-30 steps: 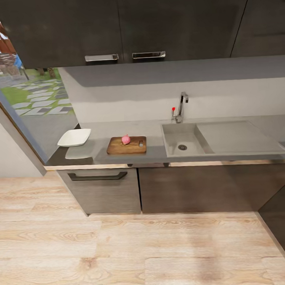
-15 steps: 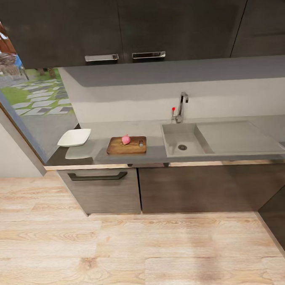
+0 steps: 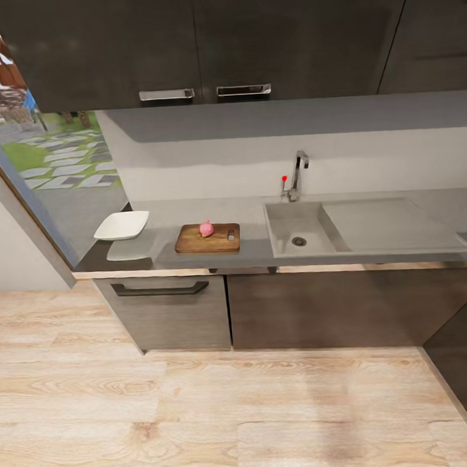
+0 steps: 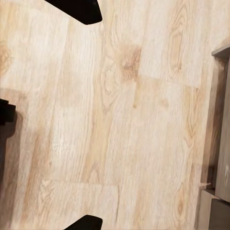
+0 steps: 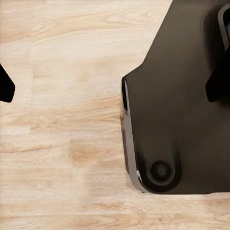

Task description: In the kitchen, take the Vidalia onion out of the sink, dice it on the chopping board with the paring knife, put the diced onion into the bowl on the countertop, then place both the paring knife and the chopping board into the sink.

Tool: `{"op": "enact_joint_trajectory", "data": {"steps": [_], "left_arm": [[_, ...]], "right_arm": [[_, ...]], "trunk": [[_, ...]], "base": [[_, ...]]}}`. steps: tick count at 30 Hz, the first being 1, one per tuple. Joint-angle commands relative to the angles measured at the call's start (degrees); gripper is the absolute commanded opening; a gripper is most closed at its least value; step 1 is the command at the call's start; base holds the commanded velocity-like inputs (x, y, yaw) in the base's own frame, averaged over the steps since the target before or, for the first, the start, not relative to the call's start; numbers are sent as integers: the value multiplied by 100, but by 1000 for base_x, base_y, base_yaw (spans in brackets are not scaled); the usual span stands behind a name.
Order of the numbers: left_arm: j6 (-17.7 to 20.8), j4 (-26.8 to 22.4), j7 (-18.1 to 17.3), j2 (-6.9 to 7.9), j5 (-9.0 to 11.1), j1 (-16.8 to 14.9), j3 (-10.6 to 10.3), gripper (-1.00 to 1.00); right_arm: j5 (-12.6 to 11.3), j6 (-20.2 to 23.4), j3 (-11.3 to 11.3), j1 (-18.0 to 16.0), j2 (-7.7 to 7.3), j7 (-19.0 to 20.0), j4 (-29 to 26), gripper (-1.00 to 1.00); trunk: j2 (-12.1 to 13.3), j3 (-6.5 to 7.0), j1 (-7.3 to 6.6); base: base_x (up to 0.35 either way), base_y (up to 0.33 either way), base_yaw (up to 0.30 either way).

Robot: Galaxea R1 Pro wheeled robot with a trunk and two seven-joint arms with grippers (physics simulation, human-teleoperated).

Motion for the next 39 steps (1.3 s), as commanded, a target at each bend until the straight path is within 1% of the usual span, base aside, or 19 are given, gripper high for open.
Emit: {"op": "enact_joint_trajectory", "data": {"steps": [1,39], "left_arm": [[-32,24,32,-7,12,-10,-49,100],[-32,23,32,-10,12,-11,-49,100]], "right_arm": [[-40,-6,15,5,-1,-6,-13,100],[-41,-6,15,5,-1,-7,-16,100]], "trunk": [[-11,-9,3],[-11,-9,3]], "base": [[0,0,0],[0,0,0]]}}
